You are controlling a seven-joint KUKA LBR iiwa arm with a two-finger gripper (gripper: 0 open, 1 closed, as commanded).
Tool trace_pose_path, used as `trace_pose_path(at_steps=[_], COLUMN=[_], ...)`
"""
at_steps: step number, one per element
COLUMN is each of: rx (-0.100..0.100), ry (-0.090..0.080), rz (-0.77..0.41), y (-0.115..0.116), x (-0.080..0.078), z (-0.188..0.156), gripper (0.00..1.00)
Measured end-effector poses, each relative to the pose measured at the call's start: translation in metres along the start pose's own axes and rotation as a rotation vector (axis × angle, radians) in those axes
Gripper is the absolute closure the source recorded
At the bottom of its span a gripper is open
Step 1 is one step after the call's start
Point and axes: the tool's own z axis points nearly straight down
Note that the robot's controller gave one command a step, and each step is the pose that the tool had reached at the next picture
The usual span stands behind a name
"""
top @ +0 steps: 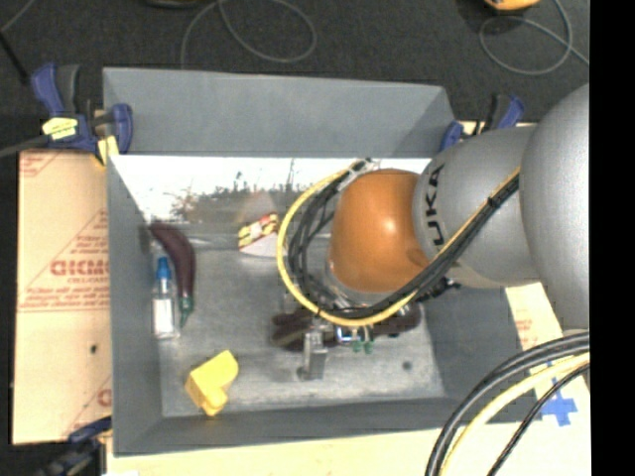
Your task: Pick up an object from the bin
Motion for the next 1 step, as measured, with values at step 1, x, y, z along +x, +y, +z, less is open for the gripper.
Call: trace_pose_path(at_steps=[1], rx=[-0.001], ry=[-0.005], rz=[0.148], y=[-0.0144], x=[-0.0176], z=[0.0202], gripper=[1.0])
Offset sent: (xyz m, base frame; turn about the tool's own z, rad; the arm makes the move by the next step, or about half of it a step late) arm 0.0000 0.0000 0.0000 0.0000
